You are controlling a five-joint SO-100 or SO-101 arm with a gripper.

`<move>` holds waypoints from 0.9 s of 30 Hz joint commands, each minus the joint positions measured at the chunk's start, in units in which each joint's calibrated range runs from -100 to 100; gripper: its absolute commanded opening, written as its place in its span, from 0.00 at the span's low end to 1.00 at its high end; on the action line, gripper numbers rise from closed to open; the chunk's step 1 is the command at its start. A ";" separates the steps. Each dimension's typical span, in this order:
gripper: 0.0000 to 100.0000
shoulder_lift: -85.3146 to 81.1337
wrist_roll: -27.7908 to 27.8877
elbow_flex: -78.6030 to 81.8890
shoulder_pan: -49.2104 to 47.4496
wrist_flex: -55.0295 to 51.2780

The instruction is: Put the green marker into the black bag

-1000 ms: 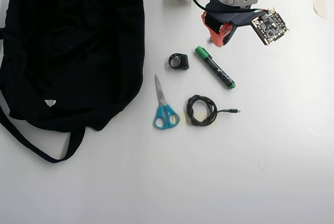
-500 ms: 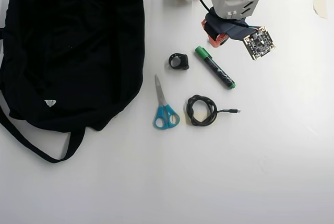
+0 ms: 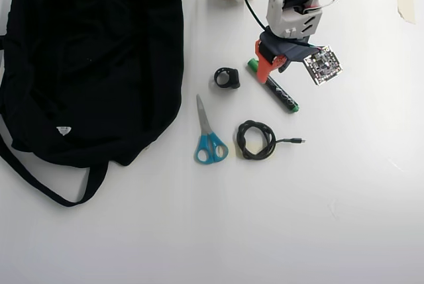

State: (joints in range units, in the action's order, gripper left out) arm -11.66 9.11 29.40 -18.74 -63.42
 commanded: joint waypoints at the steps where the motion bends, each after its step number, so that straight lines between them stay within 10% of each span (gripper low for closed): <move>1: 0.25 -0.87 -0.09 0.97 -0.41 0.71; 27: 0.33 6.69 -1.40 6.81 -4.30 11.31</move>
State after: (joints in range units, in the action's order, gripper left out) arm -7.35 7.79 37.19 -22.48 -56.81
